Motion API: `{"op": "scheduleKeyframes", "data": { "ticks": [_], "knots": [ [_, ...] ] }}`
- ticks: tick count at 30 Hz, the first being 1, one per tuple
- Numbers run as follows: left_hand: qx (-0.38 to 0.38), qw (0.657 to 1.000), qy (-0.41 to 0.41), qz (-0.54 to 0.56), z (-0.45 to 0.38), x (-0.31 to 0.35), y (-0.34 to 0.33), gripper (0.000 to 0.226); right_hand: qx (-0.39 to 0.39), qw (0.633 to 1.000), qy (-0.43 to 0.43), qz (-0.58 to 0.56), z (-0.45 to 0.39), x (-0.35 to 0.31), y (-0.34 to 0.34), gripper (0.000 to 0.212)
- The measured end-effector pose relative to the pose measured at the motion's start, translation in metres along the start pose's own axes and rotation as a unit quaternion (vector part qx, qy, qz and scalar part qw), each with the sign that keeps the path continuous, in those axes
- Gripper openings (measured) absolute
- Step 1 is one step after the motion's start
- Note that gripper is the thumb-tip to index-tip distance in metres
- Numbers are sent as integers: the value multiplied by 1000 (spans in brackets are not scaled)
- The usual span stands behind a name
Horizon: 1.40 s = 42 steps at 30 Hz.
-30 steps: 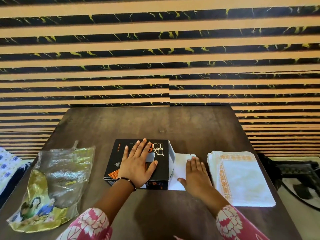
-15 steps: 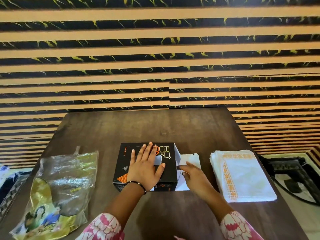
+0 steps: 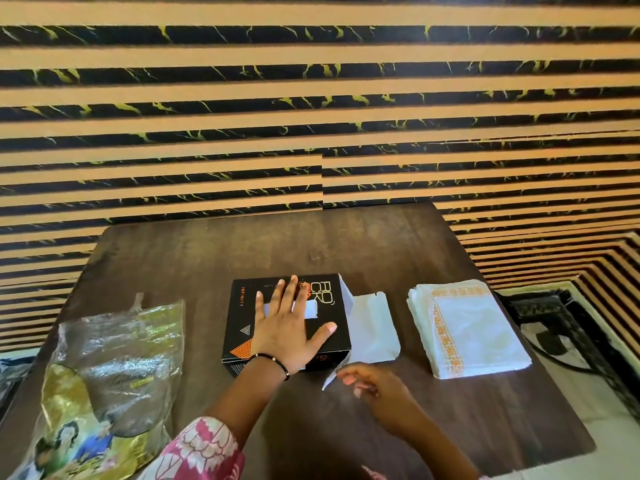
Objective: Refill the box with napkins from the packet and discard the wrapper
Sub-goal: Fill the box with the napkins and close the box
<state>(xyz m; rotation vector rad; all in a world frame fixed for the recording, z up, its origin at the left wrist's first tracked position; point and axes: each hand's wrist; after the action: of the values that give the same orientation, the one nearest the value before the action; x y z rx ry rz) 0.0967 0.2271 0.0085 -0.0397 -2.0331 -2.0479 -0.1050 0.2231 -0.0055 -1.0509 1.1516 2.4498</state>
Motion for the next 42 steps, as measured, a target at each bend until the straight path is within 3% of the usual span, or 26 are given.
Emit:
{"op": "scheduleKeyframes", "data": {
  "ticks": [6, 9, 12, 14, 17, 21, 25, 42],
  "knots": [
    [-52, 991, -118, -36, 6, -3, 3, 120, 9, 1000, 3, -13, -3, -3, -8, 34],
    [-58, 990, -122, -36, 6, -4, 2, 120, 15, 1000, 10, -13, -5, -3, -4, 31],
    [-59, 990, -123, -32, 5, -4, 3, 120, 75, 995, 3, -58, -12, -6, 10, 15],
    [-58, 990, -123, -29, 5, -5, 3, 120, 113, 989, -5, -94, -19, -11, 19, 24],
    [-55, 990, -124, -31, 5, -6, 1, 121, 88, 981, -40, -169, -36, -28, 28, 19],
    [-54, 991, -124, -23, 6, -5, 3, 121, 34, 963, -105, -246, -61, -44, 34, 30],
    [-63, 991, -120, -23, 6, -6, 3, 116, 77, 942, -123, -302, -85, -51, 47, 35],
    [-66, 990, -127, -12, 7, -5, 5, 115, 56, 964, -127, -227, -117, -77, 44, 45]
  ]
}}
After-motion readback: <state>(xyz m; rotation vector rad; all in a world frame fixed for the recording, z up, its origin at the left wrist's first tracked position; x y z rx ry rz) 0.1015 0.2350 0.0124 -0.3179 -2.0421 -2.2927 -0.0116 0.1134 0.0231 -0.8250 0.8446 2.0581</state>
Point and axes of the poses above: each hand's wrist, its own z-axis away from the middle knuckle, its own y-axis out of the back of the hand, x = y × z, and after that the axes turned 5 degrees about -y, right-handed
